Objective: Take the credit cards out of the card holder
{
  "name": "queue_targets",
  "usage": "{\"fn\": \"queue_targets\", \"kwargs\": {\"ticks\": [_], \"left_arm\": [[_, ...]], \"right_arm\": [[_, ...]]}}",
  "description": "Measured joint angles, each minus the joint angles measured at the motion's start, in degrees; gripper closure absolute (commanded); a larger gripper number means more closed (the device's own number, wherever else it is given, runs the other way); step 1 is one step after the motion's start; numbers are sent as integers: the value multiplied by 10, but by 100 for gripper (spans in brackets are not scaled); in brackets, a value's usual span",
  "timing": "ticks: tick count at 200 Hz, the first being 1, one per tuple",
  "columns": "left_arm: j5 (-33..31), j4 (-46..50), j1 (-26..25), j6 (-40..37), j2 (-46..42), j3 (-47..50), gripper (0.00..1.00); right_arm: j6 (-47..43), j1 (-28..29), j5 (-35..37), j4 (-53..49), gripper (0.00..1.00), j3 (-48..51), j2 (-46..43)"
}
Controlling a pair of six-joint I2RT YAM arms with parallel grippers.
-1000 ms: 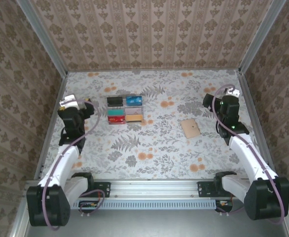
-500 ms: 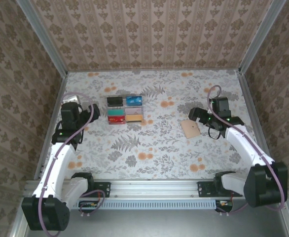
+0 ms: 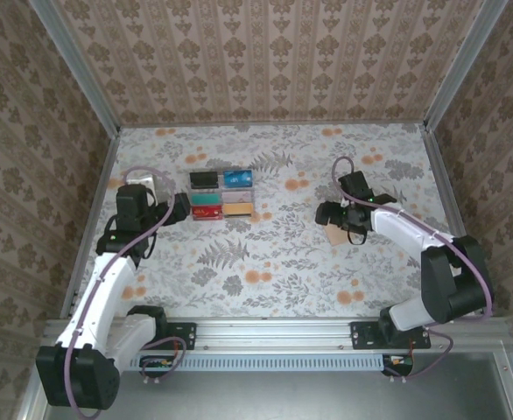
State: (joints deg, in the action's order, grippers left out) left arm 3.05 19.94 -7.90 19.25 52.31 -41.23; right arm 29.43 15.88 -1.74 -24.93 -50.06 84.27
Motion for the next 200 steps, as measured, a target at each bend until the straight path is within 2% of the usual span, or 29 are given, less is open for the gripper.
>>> {"fn": "queue_targets", "kwargs": {"ticks": [81,119,152,200], "left_arm": [[9,-1,-1,0,5,0,0],[9,-1,-7,0,5,0,0],[10,0,-19,1,8,0,0],[17,7,-54,18,45,0,0]], "right_arm": [[3,13,71,-21,13,-42,100],[9,40,93,-21,15,-43,107],[43,110,98,-21,15,-43,107],[144,279,81,-20,15,-71,123]]}}
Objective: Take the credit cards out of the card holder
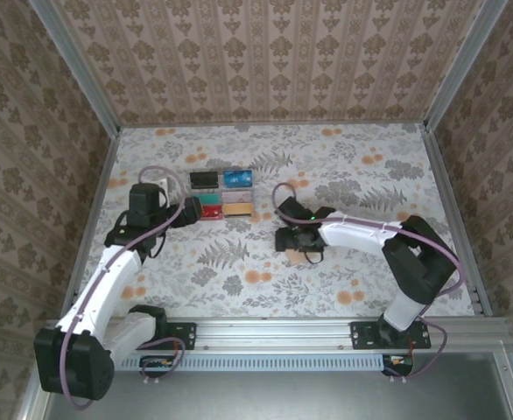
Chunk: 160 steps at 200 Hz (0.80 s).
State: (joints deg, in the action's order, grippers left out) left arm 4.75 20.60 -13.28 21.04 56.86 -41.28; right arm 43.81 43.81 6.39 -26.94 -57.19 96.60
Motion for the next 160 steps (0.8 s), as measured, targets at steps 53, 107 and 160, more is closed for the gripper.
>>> {"fn": "queue_targets", "kwargs": {"ticks": [53,107,160], "left_arm": [[10,9,-75,44,40,-6,0],[44,4,-190,143,96,-11,5],[97,-57,-311,275,183,-11,26]], "right_arm": [[46,36,-41,14,11,-32,8],[23,-22,-75,13,12,10,-117],[4,-66,-139,15,30,75,-127]]}}
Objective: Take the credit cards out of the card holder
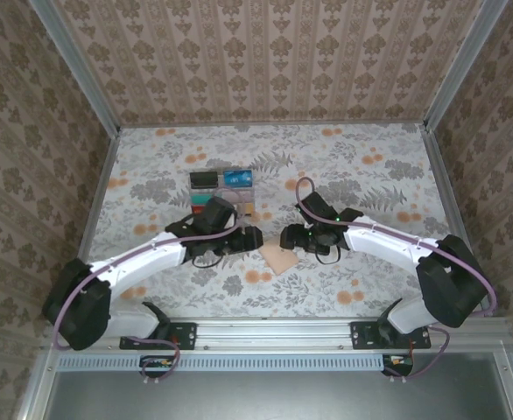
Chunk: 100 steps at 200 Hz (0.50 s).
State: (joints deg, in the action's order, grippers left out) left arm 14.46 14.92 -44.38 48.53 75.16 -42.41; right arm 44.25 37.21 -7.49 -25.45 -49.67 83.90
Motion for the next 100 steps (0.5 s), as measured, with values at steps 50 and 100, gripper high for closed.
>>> {"fn": "queue_targets", "kwargs": {"ticks": [50,100], "left_arm": [[40,-57,-21,82,72,0,41],[65,-87,-21,113,108,1,46]], "right_arm": [[7,0,-39,34,53,5,46],[12,1,-61,53,59,19,64]]}}
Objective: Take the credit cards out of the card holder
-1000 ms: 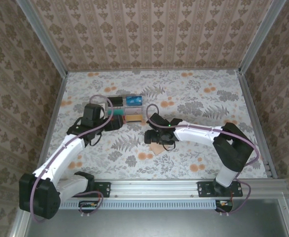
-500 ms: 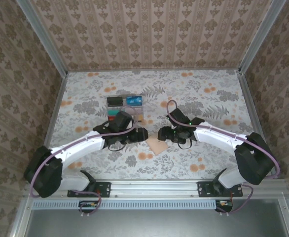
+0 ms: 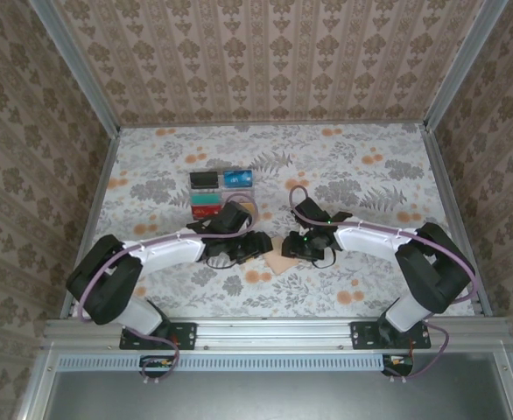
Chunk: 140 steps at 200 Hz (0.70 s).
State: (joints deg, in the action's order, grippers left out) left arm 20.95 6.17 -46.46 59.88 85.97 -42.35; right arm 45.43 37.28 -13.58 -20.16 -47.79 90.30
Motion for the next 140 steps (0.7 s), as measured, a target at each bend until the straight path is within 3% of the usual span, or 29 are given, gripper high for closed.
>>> {"fn": "queue_targets", "kwargs": {"ticks": [59,140], "left_arm": [[12,-14,8,19,18,21,47],[54,-79,19,21,66,26,58]], "right_arm": [[16,9,-26,28,61,10,17],[27,9,-36,40,63,10,25]]}}
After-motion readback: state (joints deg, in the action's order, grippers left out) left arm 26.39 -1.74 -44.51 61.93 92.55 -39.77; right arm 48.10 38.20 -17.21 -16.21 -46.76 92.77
